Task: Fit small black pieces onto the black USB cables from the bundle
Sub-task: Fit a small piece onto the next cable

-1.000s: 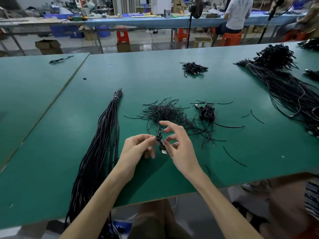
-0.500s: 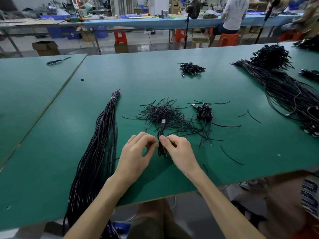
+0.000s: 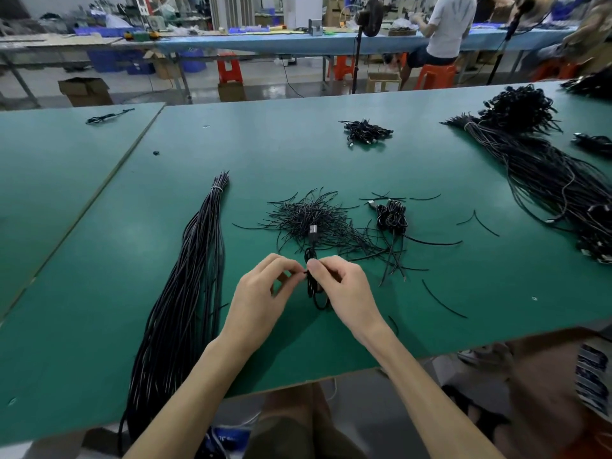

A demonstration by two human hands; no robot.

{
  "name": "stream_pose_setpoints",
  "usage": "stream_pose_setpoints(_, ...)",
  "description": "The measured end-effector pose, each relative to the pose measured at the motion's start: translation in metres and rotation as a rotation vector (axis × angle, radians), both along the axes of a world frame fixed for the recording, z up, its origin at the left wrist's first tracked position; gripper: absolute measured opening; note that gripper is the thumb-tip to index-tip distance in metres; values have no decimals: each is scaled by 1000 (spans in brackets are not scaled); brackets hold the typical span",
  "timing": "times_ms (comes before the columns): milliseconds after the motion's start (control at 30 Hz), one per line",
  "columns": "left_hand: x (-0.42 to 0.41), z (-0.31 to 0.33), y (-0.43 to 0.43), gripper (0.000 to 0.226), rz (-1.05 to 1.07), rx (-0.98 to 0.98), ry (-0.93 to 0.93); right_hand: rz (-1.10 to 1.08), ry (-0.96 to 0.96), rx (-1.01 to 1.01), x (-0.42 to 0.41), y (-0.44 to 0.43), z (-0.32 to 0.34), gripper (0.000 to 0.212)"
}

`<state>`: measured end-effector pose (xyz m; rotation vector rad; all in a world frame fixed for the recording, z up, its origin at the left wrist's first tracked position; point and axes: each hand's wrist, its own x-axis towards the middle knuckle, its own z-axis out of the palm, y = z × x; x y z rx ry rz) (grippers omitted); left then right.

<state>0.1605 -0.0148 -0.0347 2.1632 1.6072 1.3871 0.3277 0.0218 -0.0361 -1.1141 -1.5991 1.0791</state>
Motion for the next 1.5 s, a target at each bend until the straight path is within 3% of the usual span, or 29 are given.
stream_pose_setpoints(267,0,4,4,7,-135,-325,-421,17,133,-1,4,2,-2,28)
stream_pose_setpoints(500,2,8,1,33,-173,-378,-439,17,229,-21,2,1,-2,19)
stream_pose_setpoints(633,4,10,1,37,-240,-486,-476,29,230,-34,3,0,0,7)
stream_pose_setpoints(833,2,9,1,38,-247,-513,-514,38,196,-26,3,-1,1,12)
stream_pose_setpoints(933,1,3,0,28,-166,-372,-317,46,186,-42,3,-1,1,9)
stream_pose_setpoints(1133,7,1,-4,21,6,108,350,58,70,-30,2,-1,-1,16)
stream_pose_setpoints(1233,4,2,-3,24,15,198,469,39,82,-39,2,-1,-2,20)
stream_pose_setpoints(1300,3,0,-2,26,21,117,417,27,98,-36,3,0,-3,20)
stream_pose_setpoints(1400,0,1,0,23,-67,-158,94,33,109,-46,3,1,-3,19)
stream_pose_setpoints(1500,-2,4,3,15,-100,-277,-180,62,126,-23,4,2,-3,21)
